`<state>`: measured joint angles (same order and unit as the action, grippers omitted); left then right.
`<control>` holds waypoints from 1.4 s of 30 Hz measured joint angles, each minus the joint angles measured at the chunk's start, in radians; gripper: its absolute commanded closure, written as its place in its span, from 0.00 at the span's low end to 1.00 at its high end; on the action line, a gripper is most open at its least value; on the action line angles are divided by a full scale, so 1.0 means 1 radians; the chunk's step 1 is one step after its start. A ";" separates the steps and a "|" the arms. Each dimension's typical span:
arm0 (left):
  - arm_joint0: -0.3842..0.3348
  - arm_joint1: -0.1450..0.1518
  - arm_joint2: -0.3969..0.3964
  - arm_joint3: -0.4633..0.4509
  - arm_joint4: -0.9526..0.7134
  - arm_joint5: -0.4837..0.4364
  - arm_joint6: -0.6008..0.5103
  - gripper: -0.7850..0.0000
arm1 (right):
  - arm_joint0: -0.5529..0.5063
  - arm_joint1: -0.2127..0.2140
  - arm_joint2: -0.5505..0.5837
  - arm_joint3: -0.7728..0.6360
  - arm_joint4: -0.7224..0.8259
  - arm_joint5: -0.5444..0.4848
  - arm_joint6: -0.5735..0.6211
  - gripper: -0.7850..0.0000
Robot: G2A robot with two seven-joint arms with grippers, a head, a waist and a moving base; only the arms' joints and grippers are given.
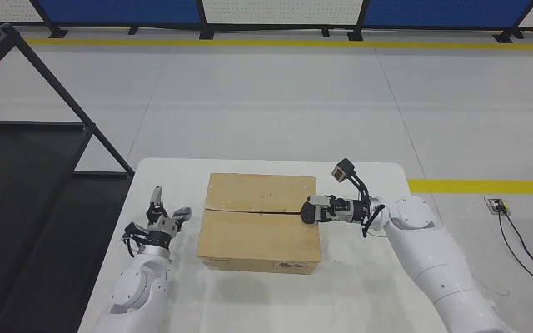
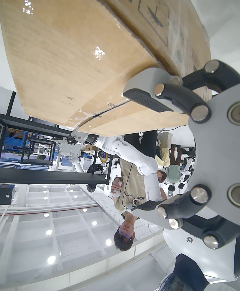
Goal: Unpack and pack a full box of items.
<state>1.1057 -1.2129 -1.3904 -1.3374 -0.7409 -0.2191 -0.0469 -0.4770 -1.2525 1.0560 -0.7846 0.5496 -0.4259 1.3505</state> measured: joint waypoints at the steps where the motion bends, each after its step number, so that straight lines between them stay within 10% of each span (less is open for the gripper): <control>1: 0.001 -0.001 -0.003 0.001 -0.002 -0.012 0.001 0.00 | 0.000 0.000 0.000 0.000 0.000 0.000 0.000 0.00; 42: 0.162 -0.024 -0.165 -0.332 0.092 -0.162 0.036 0.00 | 0.000 0.000 0.000 0.000 0.000 0.000 0.000 0.00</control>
<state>1.2674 -1.2366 -1.5555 -1.6695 -0.6487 -0.3816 -0.0107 -0.4770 -1.2525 1.0560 -0.7846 0.5496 -0.4259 1.3505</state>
